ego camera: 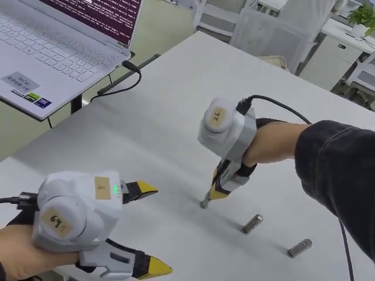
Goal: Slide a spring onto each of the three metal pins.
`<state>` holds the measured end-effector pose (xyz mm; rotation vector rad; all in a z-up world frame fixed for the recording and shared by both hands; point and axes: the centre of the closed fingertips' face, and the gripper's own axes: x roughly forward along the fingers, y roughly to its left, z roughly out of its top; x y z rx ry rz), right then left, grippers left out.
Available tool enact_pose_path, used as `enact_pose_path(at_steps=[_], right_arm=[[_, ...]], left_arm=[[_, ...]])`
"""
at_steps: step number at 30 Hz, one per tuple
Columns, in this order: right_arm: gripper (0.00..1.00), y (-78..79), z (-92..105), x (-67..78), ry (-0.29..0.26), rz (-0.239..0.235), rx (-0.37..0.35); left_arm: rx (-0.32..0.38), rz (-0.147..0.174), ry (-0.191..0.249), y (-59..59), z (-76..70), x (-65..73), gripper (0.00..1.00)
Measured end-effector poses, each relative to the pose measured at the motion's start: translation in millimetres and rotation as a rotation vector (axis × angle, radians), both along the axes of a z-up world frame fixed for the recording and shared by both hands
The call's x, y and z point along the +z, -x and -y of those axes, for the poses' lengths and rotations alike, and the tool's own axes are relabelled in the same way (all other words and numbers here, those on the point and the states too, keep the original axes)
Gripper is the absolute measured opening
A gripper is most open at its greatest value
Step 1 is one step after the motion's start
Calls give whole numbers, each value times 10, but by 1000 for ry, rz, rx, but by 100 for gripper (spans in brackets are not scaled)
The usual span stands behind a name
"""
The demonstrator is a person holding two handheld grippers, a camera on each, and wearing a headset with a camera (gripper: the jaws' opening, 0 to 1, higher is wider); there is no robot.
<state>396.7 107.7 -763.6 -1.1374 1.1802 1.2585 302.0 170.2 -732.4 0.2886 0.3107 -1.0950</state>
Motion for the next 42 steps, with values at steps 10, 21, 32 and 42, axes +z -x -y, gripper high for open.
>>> enact_pose_path(at_steps=[10, 21, 32, 42], right_arm=[[8, 15, 37, -181, 18, 4, -5], [8, 82, 24, -223, 17, -9, -8], [9, 106, 11, -223, 7, -12, -1], [19, 151, 7, -201, -20, -22, -17]], left_arm=[[-1, -5, -3, 4, 2, -7, 71], [-3, -8, -3, -1, 15, -10, 70], [-7, -11, -6, 0, 28, -4, 70], [-10, -13, -9, 7, 35, 6, 70]])
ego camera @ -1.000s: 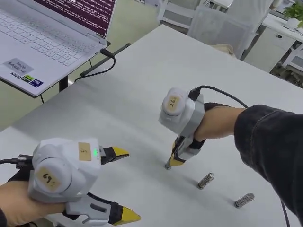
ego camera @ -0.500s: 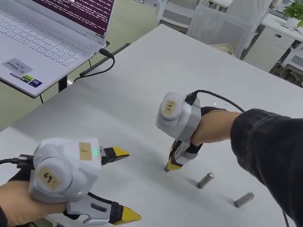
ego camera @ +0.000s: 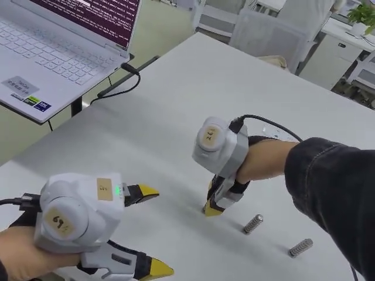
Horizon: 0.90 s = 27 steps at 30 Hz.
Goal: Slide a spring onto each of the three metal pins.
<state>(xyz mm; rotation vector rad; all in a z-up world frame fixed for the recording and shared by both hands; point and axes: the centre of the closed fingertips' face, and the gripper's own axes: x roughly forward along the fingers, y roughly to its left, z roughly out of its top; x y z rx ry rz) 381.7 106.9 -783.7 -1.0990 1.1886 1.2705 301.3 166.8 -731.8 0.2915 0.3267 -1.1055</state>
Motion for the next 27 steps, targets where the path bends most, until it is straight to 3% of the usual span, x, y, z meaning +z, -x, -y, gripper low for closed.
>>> enact_pose_path(at_steps=[9, 16, 19, 27], right_arm=[[36, 10, 82, 55, -44, 9, -52], [39, -26, 112, 113, -131, 42, -119], [40, -9, 184, 140, -147, 42, -142], [44, -26, 343, 272, -257, 77, -233]], left_arm=[[-9, -5, -5, 8, 31, 12, 70], [-10, -10, -10, 8, 38, 13, 70], [-11, -11, -14, 10, 33, 17, 70], [-9, -13, -17, -12, 48, 48, 70]])
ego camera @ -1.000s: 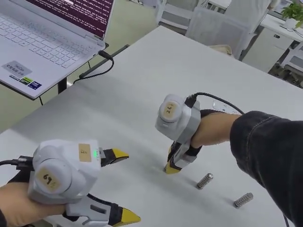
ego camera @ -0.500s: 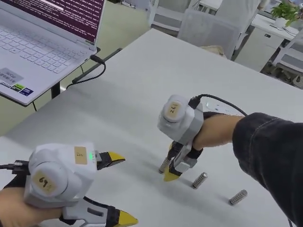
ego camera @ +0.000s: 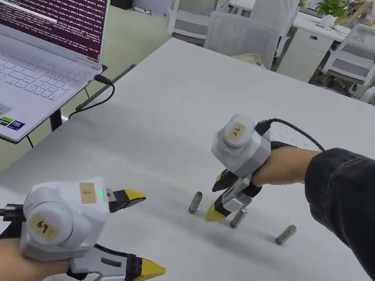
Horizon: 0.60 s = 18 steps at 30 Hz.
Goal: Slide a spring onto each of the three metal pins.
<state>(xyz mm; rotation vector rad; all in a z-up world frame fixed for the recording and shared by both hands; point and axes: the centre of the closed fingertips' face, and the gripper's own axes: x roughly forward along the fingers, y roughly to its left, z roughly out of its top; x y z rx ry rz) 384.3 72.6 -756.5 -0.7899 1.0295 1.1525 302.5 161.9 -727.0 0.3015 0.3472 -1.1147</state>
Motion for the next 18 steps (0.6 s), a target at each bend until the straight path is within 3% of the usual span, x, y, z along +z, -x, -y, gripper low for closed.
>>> enact_pose_path(at_steps=[7, 18], right_arm=[[47, -12, 67, 97, -98, 29, -74], [56, -49, 249, 345, -288, 131, -218]], left_arm=[[0, -4, -2, -11, 13, 15, 69], [-2, -11, -1, -17, 55, 43, 69]])
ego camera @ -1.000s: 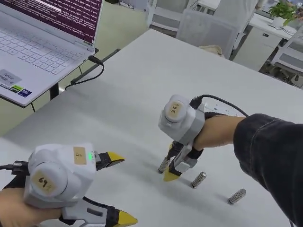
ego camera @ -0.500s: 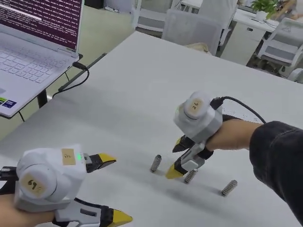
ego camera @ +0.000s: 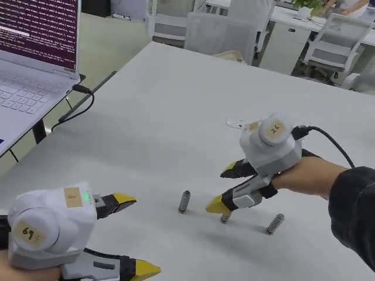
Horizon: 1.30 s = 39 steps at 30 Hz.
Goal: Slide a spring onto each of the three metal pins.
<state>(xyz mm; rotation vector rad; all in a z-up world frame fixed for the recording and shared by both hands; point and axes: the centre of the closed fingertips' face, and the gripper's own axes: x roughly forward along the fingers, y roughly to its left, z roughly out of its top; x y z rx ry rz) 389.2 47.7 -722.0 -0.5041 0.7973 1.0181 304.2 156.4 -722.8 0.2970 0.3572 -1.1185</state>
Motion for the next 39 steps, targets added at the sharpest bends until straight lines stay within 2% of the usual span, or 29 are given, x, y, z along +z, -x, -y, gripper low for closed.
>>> enact_pose_path(at_steps=[1, 3, 5, 8, 13, 16, 24, 25, 29, 32, 39], right_arm=[[57, -26, 15, 46, -23, 27, -19], [57, -12, 41, 109, -58, 41, -39], [59, -45, 79, 161, -79, 79, -59], [59, -60, 144, 263, -143, 128, -110], [62, -46, 303, 350, -224, 180, -181], [63, -5, 415, 399, -260, 196, -221], [65, 153, 661, 530, -309, 263, -286], [66, 182, 705, 554, -317, 286, -296], [66, 283, 823, 556, -342, 302, -337], [67, 422, 934, 539, -366, 319, -371], [68, 692, 1105, 480, -378, 336, -427]], left_arm=[[-2, 0, 0, 0, 6, 5, 69], [-5, 2, -2, -1, 17, 25, 69], [-6, 0, 1, -3, 24, 34, 69], [-5, -5, 4, -11, 42, 50, 69], [-9, -7, 10, -10, 91, 83, 69], [-12, -8, 6, -14, 107, 90, 69], [-9, -15, 15, -29, 100, 127, 69], [-7, -16, 20, -34, 100, 132, 69], [3, -21, 37, -40, 107, 156, 69], [3, -20, 41, -38, 109, 169, 69], [18, -23, 66, -58, 97, 215, 69]])
